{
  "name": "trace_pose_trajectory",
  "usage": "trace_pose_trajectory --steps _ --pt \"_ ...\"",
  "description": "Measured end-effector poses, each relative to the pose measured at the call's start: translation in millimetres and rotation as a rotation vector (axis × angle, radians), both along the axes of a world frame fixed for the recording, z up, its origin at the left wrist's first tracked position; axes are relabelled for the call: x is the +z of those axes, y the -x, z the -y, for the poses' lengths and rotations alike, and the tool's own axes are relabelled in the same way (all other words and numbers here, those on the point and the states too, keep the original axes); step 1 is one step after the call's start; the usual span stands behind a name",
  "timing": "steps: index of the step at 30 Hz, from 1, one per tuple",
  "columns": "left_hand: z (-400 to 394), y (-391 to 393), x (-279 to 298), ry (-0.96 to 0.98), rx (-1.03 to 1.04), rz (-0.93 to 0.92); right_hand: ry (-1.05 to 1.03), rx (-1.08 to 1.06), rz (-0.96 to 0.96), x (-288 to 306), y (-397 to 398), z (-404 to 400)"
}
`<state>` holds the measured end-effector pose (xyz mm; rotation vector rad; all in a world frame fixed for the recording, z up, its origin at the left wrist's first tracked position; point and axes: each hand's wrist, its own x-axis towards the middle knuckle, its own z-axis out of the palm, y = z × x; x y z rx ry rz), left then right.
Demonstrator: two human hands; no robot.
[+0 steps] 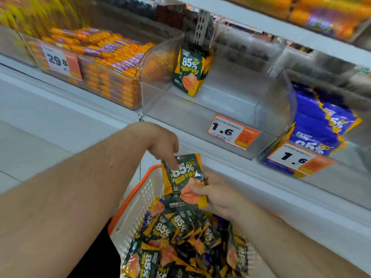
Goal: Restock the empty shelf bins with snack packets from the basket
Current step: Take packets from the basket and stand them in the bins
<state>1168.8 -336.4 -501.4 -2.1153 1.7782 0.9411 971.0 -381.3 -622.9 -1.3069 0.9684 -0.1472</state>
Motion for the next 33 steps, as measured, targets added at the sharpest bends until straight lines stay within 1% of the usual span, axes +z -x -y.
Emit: trace_pose_trajectory --steps 3,6,8,12,15,18,19,20,23,25,27,29,33 --pt "-2.8 -4.3 4.8 0.136 0.06 -0.159 -0.002 -0.016 0.114 29.4 0.9 -1.3" --pt "-6.0 -5.4 8.7 0.312 0.15 -0.392 0.09 0.017 0.104 60.4 -0.6 -2.6" --pt "-8.0 -6.4 11.1 0.423 0.204 -0.49 0.149 0.042 0.082 79.8 -3.2 -2.7" --pt "-7.8 -5.6 18.0 0.608 0.345 -0.69 0.276 -0.014 0.042 112.0 -11.8 5.6" --pt "-6.4 -4.2 29.1 0.808 0.408 -0.731 0.323 0.025 0.09 139.0 -18.5 14.3" --pt "-6.1 -3.7 40.1 1.012 0.499 -0.759 0.251 0.042 0.135 168.2 -26.8 20.2" --pt "-5.1 -5.4 42.0 1.085 0.539 -0.728 0.22 0.032 0.129 173.6 -29.6 25.0" --pt "-3.9 -8.1 43.2 1.156 0.584 -0.652 0.197 -0.001 0.118 179.0 -32.8 30.6" --pt "0.3 -22.6 39.8 1.292 0.704 -0.329 0.189 -0.151 0.115 193.4 -51.2 58.5" --pt "4.4 -30.2 32.7 1.261 0.738 -0.13 0.291 -0.263 0.12 199.5 -68.2 83.0" --pt "9.3 -30.3 23.7 1.141 0.747 0.031 0.455 -0.337 0.072 199.6 -86.6 108.1" --pt "14.0 -26.7 16.5 1.046 0.742 0.077 0.576 -0.323 -0.006 191.5 -105.9 128.2" --pt "23.0 -22.6 10.0 0.982 0.755 0.033 0.727 -0.257 -0.187 168.3 -140.5 156.3"
